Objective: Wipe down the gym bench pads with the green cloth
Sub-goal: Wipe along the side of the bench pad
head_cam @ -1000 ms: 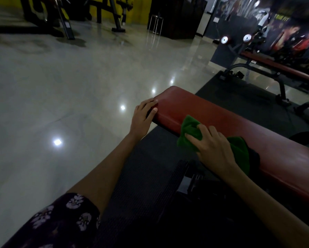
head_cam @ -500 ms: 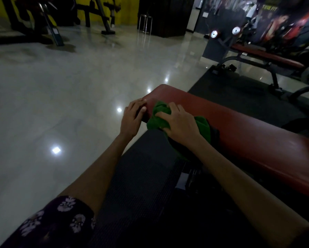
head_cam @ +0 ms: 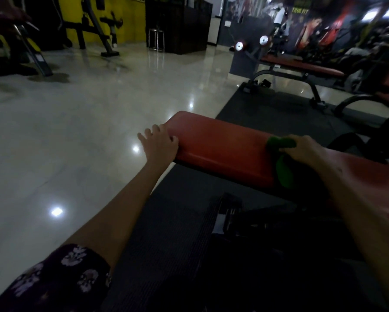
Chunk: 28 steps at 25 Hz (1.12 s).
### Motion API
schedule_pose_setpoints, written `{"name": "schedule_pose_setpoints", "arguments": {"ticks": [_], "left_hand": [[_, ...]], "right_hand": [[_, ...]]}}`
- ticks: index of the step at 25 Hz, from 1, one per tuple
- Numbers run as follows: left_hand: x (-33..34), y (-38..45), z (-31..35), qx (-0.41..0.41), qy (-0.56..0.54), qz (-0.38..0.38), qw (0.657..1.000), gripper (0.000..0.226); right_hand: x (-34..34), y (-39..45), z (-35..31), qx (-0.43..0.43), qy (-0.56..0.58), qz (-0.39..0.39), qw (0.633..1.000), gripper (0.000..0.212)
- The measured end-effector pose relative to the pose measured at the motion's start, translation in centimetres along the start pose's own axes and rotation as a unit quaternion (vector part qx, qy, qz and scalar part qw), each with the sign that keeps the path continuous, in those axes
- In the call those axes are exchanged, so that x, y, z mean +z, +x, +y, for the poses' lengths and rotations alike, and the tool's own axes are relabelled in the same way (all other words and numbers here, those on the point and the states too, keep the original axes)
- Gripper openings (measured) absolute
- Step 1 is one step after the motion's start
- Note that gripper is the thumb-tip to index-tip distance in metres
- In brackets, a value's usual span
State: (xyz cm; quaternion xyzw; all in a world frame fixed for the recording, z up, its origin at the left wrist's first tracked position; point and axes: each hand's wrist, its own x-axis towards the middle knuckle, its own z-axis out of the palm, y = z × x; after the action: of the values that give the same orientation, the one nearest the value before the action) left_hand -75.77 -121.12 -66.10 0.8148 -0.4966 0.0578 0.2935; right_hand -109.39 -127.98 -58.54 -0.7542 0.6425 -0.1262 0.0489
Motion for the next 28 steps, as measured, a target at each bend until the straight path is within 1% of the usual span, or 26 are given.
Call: {"name": "schedule_pose_setpoints", "arguments": {"ticks": [2, 3, 4, 5, 8, 11, 12, 14, 16, 18, 20, 21, 23, 26, 28], "left_hand": [[0.1, -0.7, 2.9, 0.095, 0.008, -0.054, 0.994, 0.060], [0.7, -1.4, 4.1, 0.149, 0.004, -0.077, 0.986, 0.061], [1.4, -2.0, 5.1, 0.184, 0.006, -0.090, 0.979, 0.059], [1.9, -2.4, 5.6, 0.195, 0.009, -0.091, 0.976, 0.057], [2.5, -2.2, 5.7, 0.178, 0.021, -0.066, 0.982, 0.054], [3.0, -1.7, 5.6, 0.174, 0.021, -0.038, 0.984, 0.053], [3.3, -1.7, 5.5, 0.176, 0.024, -0.037, 0.983, 0.056], [3.5, -2.0, 5.6, 0.178, 0.027, -0.034, 0.983, 0.064], [3.5, -1.8, 5.6, 0.178, 0.028, -0.030, 0.983, 0.066], [3.5, -1.8, 5.3, 0.176, 0.032, -0.023, 0.984, 0.068], [3.7, -2.1, 5.0, 0.182, 0.030, -0.013, 0.983, 0.067], [3.7, -2.1, 5.1, 0.187, 0.032, -0.019, 0.982, 0.066], [3.4, -2.3, 4.8, 0.186, 0.038, -0.038, 0.981, 0.062], [2.1, -1.5, 5.2, 0.180, 0.052, -0.125, 0.974, 0.061], [1.7, -1.2, 5.7, 0.177, 0.064, -0.185, 0.964, 0.064]], "right_hand": [[0.8, -2.2, -1.2, -0.044, -0.002, 0.001, 0.999, 0.043], [1.8, -3.4, -1.3, -0.074, -0.009, 0.007, 0.997, 0.051], [2.6, -4.4, -0.7, -0.086, -0.014, 0.014, 0.996, 0.057], [3.1, -5.1, -0.3, -0.080, -0.019, 0.031, 0.996, 0.059], [3.1, -5.8, -0.9, -0.019, -0.028, 0.113, 0.993, 0.046], [3.2, -5.3, -1.9, -0.017, -0.012, 0.147, 0.989, 0.042], [3.3, -5.0, -1.7, -0.006, -0.004, 0.142, 0.990, 0.041], [3.1, -3.8, -1.5, 0.045, -0.008, 0.121, 0.992, 0.042], [2.5, -2.0, -1.9, 0.087, -0.023, 0.108, 0.990, 0.043], [2.4, -0.6, -2.0, 0.069, -0.037, 0.100, 0.992, 0.039], [2.3, -0.1, -1.4, 0.000, -0.044, 0.076, 0.996, 0.038], [2.1, 0.1, -1.1, -0.026, -0.040, 0.060, 0.997, 0.040], [2.5, -0.4, -0.9, -0.037, -0.018, 0.055, 0.998, 0.044], [2.5, -0.5, -2.3, 0.027, -0.016, 0.100, 0.994, 0.044], [2.5, -1.4, -3.1, 0.063, -0.024, 0.093, 0.993, 0.044]]}}
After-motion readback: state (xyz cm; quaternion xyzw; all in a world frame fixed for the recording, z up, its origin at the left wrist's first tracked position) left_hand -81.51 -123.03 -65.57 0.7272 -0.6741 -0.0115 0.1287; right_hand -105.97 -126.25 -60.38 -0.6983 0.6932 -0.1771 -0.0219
